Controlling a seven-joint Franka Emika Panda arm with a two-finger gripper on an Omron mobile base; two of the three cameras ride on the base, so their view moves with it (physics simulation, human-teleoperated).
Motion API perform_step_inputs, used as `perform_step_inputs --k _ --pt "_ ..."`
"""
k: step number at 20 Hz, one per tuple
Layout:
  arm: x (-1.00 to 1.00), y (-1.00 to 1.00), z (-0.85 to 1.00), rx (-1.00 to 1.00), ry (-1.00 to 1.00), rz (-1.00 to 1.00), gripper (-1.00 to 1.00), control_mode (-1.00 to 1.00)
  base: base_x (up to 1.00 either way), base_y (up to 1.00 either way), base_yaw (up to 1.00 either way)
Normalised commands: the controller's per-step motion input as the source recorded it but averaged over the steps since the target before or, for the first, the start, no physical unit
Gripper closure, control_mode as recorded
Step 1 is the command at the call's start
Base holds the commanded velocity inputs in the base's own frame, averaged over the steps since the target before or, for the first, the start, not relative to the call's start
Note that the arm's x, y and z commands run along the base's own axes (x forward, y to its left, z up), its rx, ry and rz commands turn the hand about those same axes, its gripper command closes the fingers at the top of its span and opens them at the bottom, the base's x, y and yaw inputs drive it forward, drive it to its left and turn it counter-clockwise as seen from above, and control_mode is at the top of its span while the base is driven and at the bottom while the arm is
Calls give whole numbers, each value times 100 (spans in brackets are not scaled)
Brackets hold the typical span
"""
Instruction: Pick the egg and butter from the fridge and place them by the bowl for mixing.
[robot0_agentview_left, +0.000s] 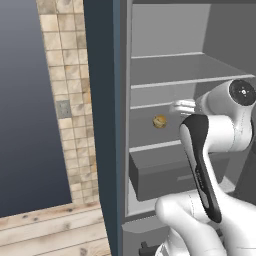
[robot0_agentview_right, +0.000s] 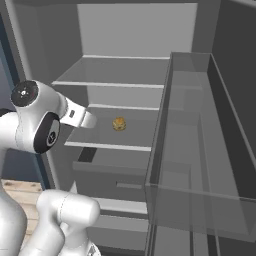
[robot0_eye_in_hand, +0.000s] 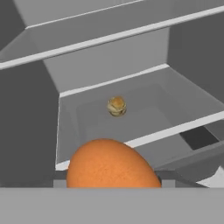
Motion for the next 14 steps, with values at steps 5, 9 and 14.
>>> perform_step_inputs --k 5,9,14 --pt "-19 9 -10 2 7 -1 100 -100 0 0 0" --pt "0 0 0 0 0 0 100 100 0 0 0" --pt "0 0 0 0 0 0 100 100 -41 8 3"
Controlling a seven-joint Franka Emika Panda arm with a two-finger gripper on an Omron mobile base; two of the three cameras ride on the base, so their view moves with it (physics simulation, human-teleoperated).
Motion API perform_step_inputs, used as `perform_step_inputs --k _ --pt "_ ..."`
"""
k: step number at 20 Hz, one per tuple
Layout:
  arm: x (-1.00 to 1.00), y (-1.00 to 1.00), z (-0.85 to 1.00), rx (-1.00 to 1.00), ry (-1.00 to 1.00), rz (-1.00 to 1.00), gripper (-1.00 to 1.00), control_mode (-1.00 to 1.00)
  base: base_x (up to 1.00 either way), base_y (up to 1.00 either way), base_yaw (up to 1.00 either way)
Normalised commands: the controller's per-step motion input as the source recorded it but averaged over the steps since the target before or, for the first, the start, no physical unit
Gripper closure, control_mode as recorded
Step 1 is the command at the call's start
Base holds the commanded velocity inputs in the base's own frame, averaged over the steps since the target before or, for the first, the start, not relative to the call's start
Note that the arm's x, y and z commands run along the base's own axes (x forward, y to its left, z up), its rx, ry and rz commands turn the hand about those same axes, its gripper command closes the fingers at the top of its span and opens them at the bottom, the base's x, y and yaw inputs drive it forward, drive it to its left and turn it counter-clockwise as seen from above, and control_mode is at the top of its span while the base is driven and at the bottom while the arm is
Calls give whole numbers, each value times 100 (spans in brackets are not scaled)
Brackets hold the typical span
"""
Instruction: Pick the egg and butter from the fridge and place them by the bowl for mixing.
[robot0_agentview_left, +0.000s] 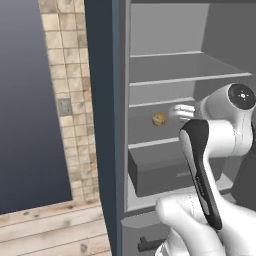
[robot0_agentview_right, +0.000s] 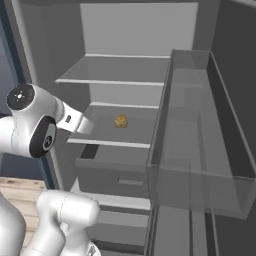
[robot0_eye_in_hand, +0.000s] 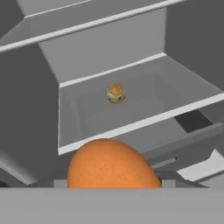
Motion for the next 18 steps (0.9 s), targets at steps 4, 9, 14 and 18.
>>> perform_step_inputs --k 4,9,14,18 --pt "0 0 0 0 0 0 100 100 -54 28 43" --pt "0 0 0 0 0 0 100 100 -17 29 90" --pt "0 0 0 0 0 0 100 100 -9 16 100" --pt "0 0 0 0 0 0 100 100 -7 13 100"
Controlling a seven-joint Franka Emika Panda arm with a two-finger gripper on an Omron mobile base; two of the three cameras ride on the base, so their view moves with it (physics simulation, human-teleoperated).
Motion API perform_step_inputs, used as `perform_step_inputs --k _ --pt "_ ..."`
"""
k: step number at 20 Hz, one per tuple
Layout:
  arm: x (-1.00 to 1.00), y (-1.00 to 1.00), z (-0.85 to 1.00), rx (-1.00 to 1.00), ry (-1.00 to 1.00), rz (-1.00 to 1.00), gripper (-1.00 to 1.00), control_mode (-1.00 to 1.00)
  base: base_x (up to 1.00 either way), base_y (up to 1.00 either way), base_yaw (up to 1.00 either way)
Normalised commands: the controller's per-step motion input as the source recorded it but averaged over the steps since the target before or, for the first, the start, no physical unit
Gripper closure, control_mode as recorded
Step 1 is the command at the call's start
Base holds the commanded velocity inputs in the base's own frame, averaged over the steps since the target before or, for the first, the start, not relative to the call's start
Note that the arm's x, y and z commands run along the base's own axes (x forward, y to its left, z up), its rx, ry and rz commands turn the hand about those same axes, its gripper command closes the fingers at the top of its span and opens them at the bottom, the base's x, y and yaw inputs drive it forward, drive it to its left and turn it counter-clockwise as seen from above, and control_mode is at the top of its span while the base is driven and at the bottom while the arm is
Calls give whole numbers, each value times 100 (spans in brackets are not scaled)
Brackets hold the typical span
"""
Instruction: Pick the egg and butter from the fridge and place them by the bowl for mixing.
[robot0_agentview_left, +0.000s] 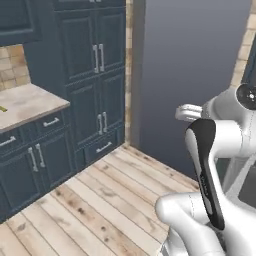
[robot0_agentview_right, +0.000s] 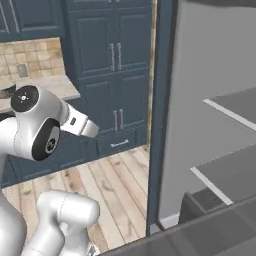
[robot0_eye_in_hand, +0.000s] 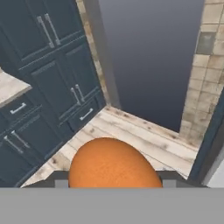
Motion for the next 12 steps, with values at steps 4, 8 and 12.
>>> perform_step_inputs --k 4,8,12 --pt "0 0 0 0 0 0 100 100 -3 3 100" --pt "0 0 0 0 0 0 100 100 43 1 67" --pt "0 0 0 0 0 0 100 100 74 0 44"
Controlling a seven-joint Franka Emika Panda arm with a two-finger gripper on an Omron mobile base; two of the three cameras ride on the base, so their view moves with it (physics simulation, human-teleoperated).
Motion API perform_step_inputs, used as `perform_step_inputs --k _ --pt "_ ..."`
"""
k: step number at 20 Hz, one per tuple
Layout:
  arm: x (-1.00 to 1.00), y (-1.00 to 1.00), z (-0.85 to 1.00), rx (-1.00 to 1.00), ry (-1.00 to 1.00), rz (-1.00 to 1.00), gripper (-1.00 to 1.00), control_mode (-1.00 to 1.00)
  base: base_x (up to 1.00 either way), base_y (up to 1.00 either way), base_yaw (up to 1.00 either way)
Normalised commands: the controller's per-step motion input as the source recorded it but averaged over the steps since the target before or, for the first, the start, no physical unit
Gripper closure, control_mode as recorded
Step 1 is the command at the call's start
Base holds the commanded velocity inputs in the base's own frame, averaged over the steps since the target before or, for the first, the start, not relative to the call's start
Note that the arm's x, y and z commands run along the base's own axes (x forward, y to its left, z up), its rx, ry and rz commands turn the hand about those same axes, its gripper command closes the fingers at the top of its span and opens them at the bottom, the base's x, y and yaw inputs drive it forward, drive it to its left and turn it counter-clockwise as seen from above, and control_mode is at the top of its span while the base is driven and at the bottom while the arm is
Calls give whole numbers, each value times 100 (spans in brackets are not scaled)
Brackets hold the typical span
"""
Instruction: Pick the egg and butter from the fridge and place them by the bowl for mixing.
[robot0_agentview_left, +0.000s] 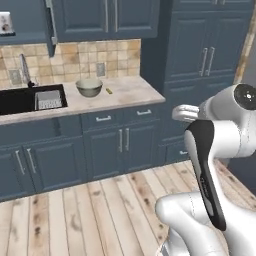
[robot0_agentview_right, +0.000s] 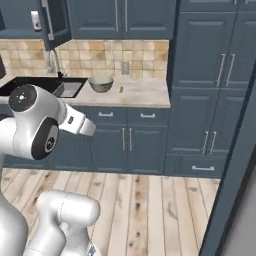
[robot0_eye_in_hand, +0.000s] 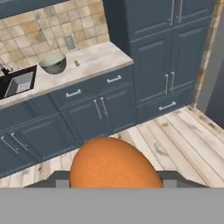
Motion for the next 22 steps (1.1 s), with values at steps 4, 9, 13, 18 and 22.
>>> perform_step_inputs --k 4,9,13,18,22 --pt "0 0 0 0 0 0 100 100 86 0 27" --pt "0 0 0 0 0 0 100 100 90 -6 11" --pt "0 0 0 0 0 0 100 100 91 -19 1" --pt "0 0 0 0 0 0 100 100 82 -35 0" --pt "0 0 0 0 0 0 100 100 66 -49 0"
